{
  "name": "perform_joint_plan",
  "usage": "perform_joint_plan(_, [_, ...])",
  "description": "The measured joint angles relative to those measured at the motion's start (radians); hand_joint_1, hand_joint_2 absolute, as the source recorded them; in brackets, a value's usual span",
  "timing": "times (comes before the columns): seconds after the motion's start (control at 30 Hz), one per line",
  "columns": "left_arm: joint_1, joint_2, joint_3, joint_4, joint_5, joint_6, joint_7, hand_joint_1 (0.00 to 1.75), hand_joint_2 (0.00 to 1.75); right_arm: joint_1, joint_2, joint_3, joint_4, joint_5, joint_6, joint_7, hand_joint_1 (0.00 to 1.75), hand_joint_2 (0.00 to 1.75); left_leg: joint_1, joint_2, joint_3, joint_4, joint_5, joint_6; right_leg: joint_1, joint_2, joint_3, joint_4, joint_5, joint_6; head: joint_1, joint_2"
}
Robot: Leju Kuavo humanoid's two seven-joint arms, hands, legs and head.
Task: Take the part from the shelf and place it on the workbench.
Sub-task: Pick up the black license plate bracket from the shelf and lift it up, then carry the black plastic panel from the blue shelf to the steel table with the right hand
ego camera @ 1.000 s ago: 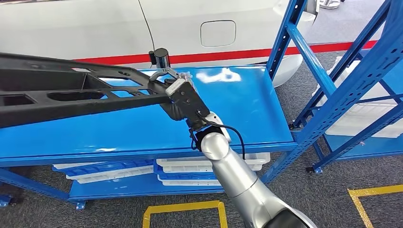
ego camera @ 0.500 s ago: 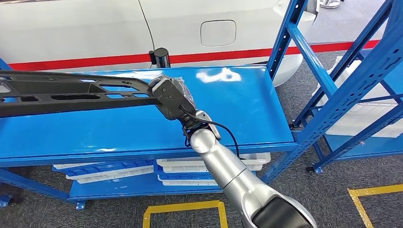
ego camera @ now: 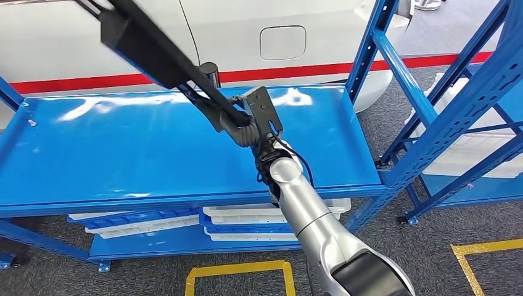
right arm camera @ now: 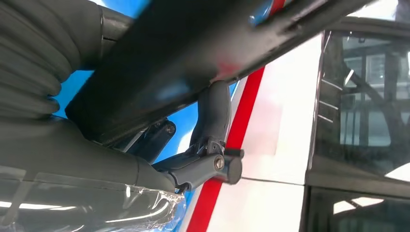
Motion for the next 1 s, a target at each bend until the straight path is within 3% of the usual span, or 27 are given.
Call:
perform_joint_plan(0.7, [-0.006, -0.002, 0.000, 0.000, -0.006, -0.002, 0.002, 0.00, 1.75, 0.001, -0.001, -0.086, 0.001, -0.161, 0.159, 0.000, 1.75, 1.75, 0.000, 0.000, 0.000, 0.000, 0.000, 0.000, 0.000, 0.000, 0.000, 0.000, 0.000, 0.000, 0.000, 0.000])
perform_joint_plan(0.83, [-0.007, -0.003, 0.000, 0.000, -0.001, -0.002, -0.001, 0.00, 1.75, 0.038, 0.000, -0.111, -0.071, -0.214, 0.208, -0.004, 1.75, 1.75, -0.001, 0.000, -0.001, 0.001, -0.001, 0.001, -0.001, 0.000, 0.000, 0.000, 0.000, 0.000, 0.000, 0.000])
perform_joint_plan(1.0, [-0.002, -0.002, 0.003, 0.000, 0.012, -0.010, -0.015, 0.00, 1.75, 0.093, 0.000, -0.100, -0.180, -0.174, 0.177, -0.016, 1.75, 1.75, -0.005, 0.000, -0.003, 0.008, -0.005, 0.008, -0.005, 0.000, 0.000, -0.002, 0.002, 0.004, 0.000, 0.000])
